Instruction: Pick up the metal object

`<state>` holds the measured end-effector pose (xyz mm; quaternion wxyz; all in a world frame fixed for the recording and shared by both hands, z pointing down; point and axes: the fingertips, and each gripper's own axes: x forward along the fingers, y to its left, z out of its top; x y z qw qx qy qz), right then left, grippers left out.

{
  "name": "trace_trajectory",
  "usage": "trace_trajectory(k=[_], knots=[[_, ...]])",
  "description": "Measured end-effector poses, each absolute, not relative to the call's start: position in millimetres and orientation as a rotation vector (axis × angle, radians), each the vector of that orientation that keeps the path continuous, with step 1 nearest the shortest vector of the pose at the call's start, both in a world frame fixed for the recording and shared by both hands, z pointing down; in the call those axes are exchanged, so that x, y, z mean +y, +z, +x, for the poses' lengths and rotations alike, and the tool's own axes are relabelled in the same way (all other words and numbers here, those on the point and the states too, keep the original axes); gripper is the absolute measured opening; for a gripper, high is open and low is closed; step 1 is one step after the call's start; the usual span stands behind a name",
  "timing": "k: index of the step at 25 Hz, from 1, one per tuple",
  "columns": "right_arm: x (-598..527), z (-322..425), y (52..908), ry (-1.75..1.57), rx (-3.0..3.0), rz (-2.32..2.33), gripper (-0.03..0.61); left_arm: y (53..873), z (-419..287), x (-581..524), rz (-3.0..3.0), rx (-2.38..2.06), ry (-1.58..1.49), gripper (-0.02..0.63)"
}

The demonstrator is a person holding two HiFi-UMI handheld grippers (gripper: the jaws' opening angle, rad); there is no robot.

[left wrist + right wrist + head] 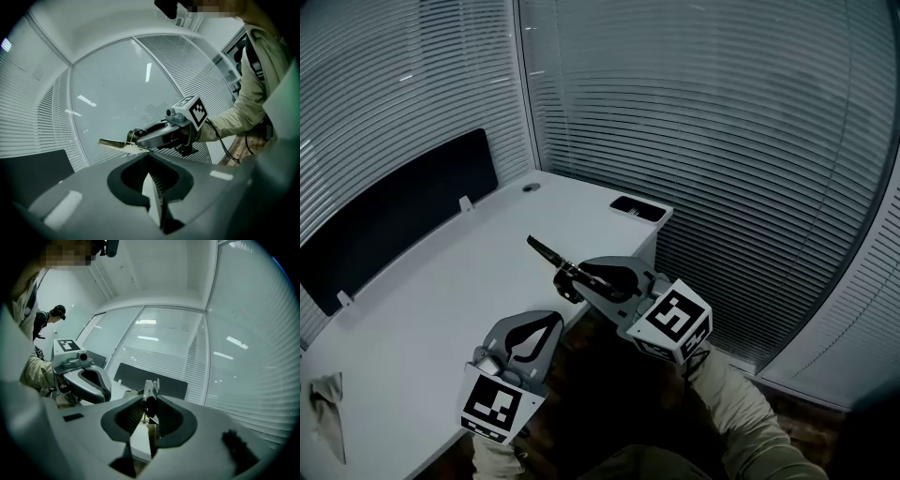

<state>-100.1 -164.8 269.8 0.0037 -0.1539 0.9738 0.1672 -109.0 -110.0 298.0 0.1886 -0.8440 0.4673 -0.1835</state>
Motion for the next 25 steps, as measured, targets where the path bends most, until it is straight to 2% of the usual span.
trace_trajectory(k=[12,25], knots=[[-98,-74,281,0.463,3.034,-0.489,0.086,306,-96,-53,-2.41,1.325,-0.486,0.005],[-81,-70,273,0.518,3.018,-0.501,0.087,304,-93,-43,-2.389,1.279,-0.468,0.006]])
